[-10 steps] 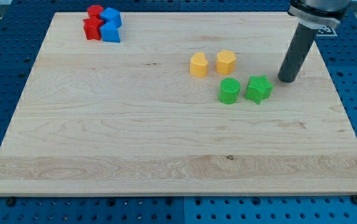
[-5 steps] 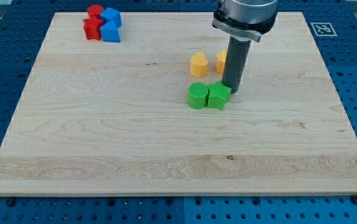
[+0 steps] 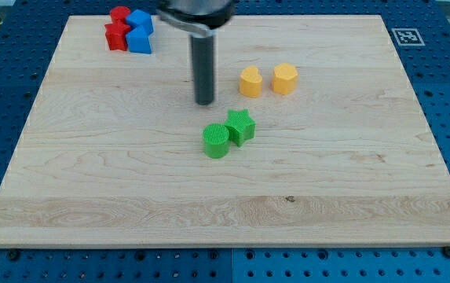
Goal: Push the green star into the green circle
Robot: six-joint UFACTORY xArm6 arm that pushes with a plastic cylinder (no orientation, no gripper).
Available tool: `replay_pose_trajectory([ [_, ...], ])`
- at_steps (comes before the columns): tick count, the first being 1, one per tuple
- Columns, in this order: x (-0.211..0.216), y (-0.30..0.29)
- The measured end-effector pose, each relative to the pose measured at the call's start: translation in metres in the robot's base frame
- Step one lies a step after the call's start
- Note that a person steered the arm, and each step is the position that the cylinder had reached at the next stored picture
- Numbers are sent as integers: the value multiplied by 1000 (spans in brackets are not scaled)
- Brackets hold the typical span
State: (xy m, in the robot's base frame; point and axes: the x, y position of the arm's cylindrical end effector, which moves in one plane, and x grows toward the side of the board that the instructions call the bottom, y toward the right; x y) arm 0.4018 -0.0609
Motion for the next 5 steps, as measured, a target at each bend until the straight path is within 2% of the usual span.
replay_pose_trajectory([
  [1, -3, -76],
  [2, -25, -164],
  [3, -94, -218],
  [4, -188, -240],
  [5, -209, -240],
])
